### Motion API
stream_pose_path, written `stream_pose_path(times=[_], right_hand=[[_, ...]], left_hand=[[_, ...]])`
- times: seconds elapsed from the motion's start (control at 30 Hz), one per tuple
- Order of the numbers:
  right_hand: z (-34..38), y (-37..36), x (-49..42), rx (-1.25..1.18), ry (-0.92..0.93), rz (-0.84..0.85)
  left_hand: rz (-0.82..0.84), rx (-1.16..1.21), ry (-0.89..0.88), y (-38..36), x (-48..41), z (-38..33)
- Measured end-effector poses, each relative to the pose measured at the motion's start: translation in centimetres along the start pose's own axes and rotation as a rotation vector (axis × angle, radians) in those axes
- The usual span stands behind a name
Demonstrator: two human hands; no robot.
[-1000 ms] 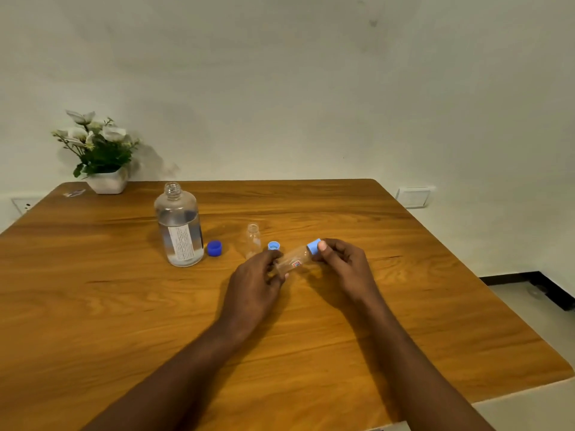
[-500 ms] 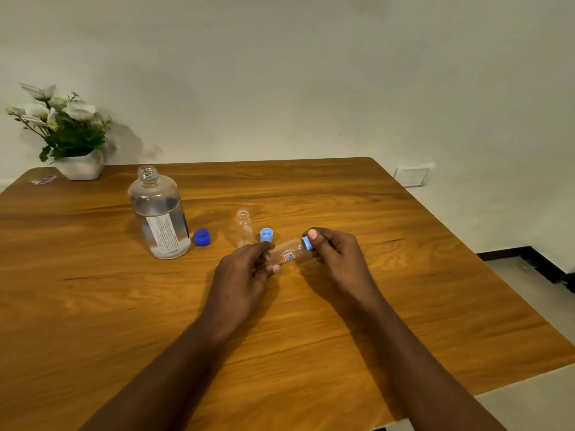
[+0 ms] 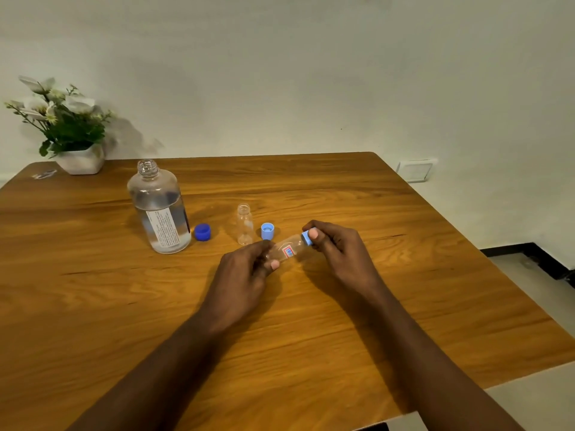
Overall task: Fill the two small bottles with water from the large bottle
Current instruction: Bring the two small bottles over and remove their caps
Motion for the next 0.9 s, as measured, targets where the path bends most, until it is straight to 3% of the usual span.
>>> stream_pose_path(times=[0.2, 0.43, 0.7, 0.9], right_hand=[[-0.3, 0.3, -0.1, -0.073, -0.069, 0.028], [0.1, 0.9, -0.2, -0.036, -0.158, -0.095], [-0.1, 1.6, -0.3, -0.128, -0.179, 0.008], [0.2, 1.6, -0.2, -0.088, -0.187, -0.034]], left_hand=[[0.007, 0.141, 0.069, 0.1, -0.2, 0.4], [-0.021, 0.066, 0.053, 0.1, -0.1, 0.5], [-0.007, 0.030, 0.018, 0.1, 0.0, 0.4], [0.001, 0.038, 0.006, 0.1, 0.1, 0.3]])
Point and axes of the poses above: each hand's wrist, its own x-axis away from the middle knuckle, its own y-axis out of the back of the hand, z = x × y, the point moved 2 cm from there along -x, towards the middle knuckle, and after that the axes turned 14 degrees about x, right-handed, at the moved point
